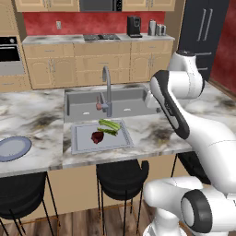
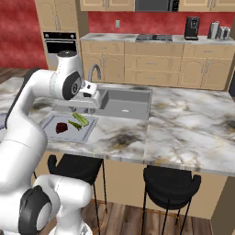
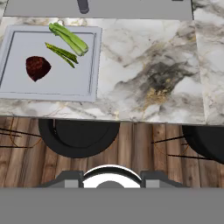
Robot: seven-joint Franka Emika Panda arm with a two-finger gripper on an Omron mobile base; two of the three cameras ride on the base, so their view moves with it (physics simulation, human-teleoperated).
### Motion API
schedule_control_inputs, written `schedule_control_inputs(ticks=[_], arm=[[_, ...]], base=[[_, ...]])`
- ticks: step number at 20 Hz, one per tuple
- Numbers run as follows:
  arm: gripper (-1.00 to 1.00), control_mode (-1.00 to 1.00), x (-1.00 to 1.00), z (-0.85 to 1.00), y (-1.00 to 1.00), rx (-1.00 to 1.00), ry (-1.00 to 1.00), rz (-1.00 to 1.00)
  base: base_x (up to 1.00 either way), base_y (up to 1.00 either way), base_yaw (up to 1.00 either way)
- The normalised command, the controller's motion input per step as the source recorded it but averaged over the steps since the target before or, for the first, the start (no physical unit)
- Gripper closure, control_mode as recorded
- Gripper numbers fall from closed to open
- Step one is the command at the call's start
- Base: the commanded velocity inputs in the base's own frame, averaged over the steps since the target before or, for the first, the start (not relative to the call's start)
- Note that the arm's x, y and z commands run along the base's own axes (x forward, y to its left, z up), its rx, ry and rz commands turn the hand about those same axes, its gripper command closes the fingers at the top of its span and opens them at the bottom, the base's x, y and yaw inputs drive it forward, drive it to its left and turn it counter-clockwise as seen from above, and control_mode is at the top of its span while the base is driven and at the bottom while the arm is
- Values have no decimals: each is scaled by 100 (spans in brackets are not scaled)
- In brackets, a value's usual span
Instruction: Create a steak meal by picking up the steak and asparagus from the tray and placing them on the plate. Leave the celery on the tray.
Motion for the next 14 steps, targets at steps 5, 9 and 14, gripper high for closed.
schedule_control_inputs(ticks=[5,9,14], arm=[[-100,-100,-18,0,1,0,0,0],[-100,-100,-37,-1,0,0,0,0],[-100,-100,-33,-6,-1,0,0,0]], base=[[0,0,0],[0,0,0],[0,0,0]])
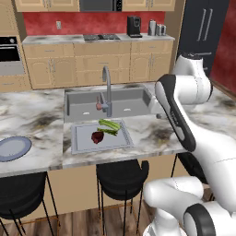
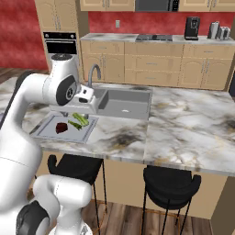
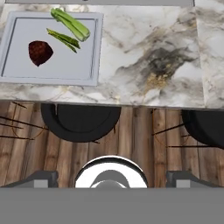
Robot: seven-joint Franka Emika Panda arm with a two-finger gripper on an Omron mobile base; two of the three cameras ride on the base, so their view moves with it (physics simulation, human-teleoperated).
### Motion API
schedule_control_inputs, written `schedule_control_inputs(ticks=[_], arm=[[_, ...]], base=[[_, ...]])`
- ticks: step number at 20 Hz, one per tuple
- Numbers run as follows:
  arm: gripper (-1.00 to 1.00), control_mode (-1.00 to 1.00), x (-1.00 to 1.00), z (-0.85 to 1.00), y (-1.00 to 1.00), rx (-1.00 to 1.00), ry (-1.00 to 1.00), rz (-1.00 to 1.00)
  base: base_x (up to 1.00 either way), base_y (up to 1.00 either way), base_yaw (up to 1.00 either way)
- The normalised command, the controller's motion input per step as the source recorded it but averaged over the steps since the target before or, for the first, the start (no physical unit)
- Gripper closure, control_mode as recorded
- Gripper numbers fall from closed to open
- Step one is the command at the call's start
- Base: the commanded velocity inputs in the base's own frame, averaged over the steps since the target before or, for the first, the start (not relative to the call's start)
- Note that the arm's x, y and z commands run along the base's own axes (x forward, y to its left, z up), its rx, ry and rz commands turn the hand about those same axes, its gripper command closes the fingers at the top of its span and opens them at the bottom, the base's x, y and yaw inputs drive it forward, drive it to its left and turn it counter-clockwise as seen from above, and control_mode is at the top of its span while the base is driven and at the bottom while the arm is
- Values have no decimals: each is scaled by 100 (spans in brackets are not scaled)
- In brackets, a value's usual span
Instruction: Create a steak meal by picking up the steak and asparagus from the tray and placing them on the plate. Leave the celery on the tray.
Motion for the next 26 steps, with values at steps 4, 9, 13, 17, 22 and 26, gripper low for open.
schedule_control_inputs(ticks=[4,9,13,17,22,26], arm=[[-100,-100,-17,-2,0,0,0,0],[-100,-100,-39,-3,21,0,-6,0],[-100,-100,-39,-10,54,-4,-8,0],[-100,-100,-23,-7,41,-3,-6,0],[-100,-100,0,0,0,0,0,-2],[-100,-100,0,0,-1,0,0,0]], base=[[0,0,0],[0,0,0],[0,0,0],[0,0,0],[0,0,0],[0,0,0]])
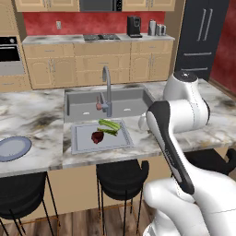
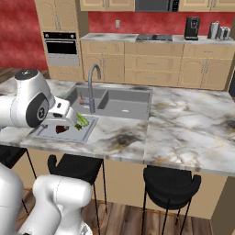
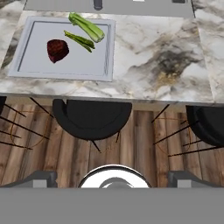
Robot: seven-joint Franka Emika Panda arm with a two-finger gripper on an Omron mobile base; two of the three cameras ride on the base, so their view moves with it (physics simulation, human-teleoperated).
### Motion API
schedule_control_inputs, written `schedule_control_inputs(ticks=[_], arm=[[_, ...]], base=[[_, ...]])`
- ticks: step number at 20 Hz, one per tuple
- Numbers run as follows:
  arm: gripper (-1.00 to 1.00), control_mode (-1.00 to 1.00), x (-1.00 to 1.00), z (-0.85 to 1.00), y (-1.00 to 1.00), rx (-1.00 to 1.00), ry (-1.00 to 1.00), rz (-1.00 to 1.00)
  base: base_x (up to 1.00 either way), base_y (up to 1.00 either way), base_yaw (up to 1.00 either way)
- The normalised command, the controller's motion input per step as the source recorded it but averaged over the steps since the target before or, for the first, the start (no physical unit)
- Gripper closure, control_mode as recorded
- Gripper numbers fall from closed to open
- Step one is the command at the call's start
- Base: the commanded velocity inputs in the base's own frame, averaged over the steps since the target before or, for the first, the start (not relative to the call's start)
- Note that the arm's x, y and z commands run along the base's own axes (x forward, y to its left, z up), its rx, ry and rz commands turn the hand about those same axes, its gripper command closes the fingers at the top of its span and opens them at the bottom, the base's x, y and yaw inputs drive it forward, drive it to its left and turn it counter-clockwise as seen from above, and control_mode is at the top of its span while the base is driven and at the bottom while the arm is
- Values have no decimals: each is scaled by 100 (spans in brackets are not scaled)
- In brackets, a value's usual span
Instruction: Create a steak meal by picking up the steak and asparagus from the tray and placing them on the plate. Leave the celery on the tray.
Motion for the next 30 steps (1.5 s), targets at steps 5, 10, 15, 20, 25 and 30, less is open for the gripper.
schedule_control_inputs(ticks=[5,10,15,20,25,30], arm=[[-100,-100,0,0,0,0,0,0],[-100,100,-1,0,1,0,0,0],[-100,100,0,0,0,0,0,0],[-100,100,0,0,0,0,0,0],[-100,100,0,0,0,0,0,0],[-100,100,0,0,0,0,0,0]], base=[[0,0,0],[-29,20,0],[-39,77,0],[-9,97,0],[7,72,0],[31,55,-4]])
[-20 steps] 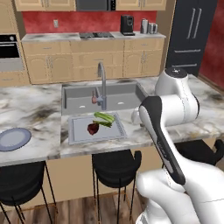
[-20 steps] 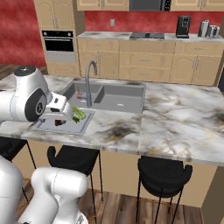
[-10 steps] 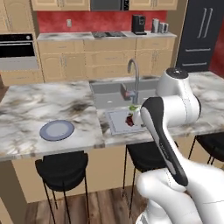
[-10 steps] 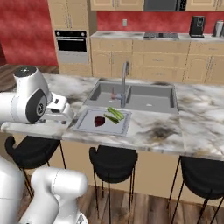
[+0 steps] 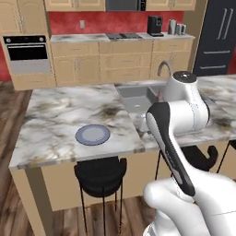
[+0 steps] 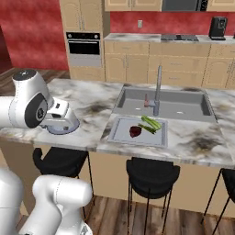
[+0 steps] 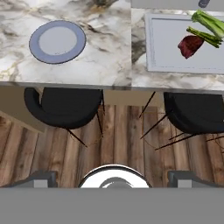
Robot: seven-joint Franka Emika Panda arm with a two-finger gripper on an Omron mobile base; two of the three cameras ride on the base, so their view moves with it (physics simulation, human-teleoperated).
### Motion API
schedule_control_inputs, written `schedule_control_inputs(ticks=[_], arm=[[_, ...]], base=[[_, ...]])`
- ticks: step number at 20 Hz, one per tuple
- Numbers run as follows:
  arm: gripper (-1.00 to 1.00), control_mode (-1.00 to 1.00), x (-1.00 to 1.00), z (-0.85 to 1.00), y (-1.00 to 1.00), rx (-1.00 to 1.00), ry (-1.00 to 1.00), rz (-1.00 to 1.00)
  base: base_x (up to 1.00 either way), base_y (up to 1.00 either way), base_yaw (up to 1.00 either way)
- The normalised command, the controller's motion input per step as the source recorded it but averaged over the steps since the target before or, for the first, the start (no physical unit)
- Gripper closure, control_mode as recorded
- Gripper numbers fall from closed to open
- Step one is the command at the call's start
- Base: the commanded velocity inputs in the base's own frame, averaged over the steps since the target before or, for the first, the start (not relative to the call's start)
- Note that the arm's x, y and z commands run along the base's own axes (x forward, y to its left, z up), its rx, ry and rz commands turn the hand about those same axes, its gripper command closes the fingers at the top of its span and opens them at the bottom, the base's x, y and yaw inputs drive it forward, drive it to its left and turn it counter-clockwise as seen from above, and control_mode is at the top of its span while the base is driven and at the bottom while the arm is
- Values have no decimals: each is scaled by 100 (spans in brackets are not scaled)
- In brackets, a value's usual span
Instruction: Create a steak meal by picking up the steak and asparagus from the tray and placing them on the plate. Leave the celery on the tray.
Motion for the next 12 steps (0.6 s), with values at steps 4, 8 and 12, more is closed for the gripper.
schedule_control_inputs(ticks=[4,8,12], arm=[[-100,100,0,0,0,0,0,0],[-100,100,0,0,0,0,0,0],[-100,-100,8,0,5,0,0,0]], base=[[48,38,-6],[50,36,-6],[28,25,-3]])
